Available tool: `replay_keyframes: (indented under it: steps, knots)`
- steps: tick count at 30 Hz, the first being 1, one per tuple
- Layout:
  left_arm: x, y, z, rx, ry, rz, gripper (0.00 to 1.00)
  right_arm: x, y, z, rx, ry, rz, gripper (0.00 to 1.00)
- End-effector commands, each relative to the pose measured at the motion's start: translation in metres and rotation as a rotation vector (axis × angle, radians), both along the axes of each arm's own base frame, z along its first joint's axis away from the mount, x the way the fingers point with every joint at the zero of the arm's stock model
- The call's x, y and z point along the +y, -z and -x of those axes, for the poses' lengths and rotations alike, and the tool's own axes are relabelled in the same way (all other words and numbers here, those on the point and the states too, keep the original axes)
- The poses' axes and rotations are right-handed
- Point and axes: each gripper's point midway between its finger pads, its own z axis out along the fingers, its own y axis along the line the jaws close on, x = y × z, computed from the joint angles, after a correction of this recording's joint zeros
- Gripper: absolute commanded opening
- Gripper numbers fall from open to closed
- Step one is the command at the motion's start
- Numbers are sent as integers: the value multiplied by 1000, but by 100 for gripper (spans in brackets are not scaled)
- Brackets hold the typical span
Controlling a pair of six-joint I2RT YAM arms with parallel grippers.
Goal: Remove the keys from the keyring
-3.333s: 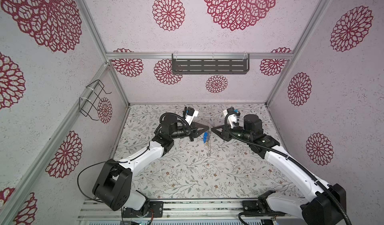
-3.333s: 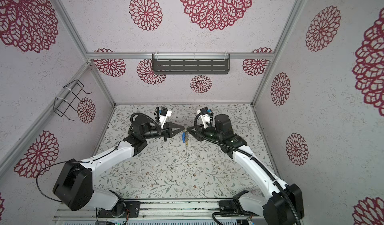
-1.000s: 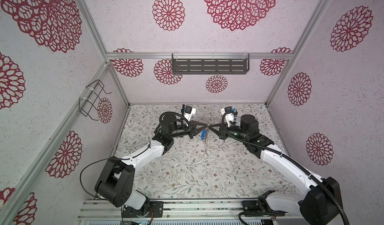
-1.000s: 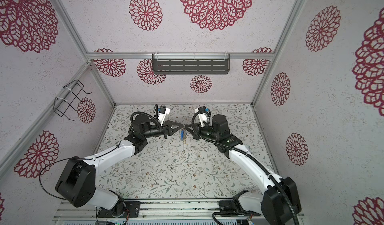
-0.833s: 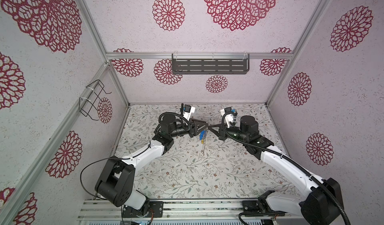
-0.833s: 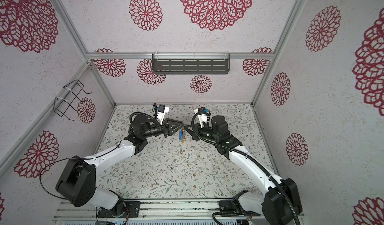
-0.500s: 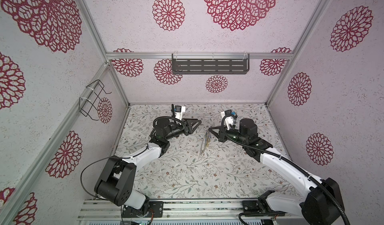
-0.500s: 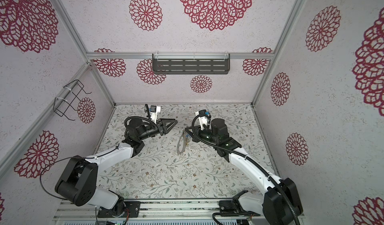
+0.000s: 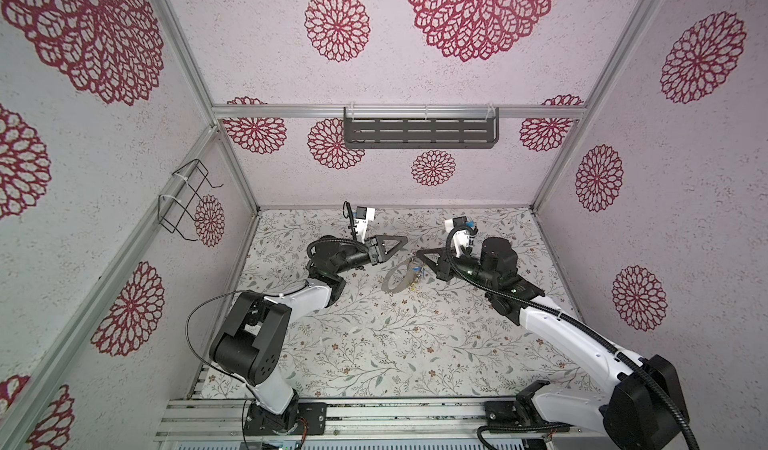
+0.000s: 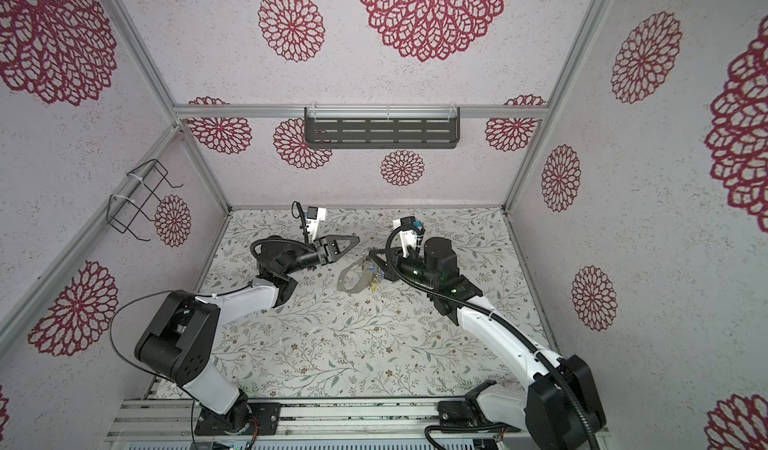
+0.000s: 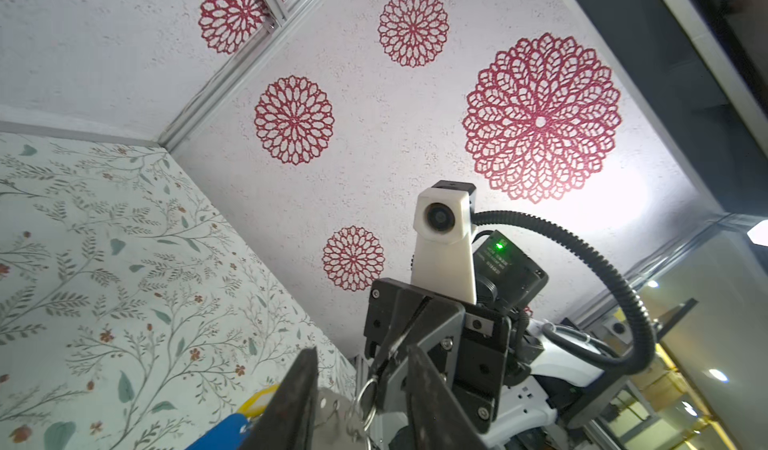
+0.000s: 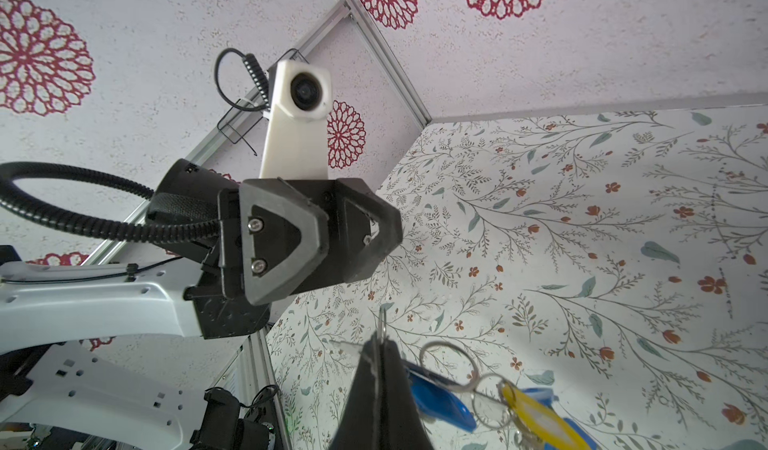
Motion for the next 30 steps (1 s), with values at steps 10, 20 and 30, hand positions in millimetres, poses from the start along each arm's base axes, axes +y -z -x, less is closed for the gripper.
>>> replay_keyframes:
  steps: [10,20,30]
  knots:
    - [0,3,12,-20,15,-21,35,1,-46,2,-104,-9,-123,0]
    - [-4,2,10,-28,13,-38,29,6,-44,0,-92,-33,-128,0]
    - [-9,-7,18,-42,58,0,24,9,-44,-4,-83,-36,-132,0]
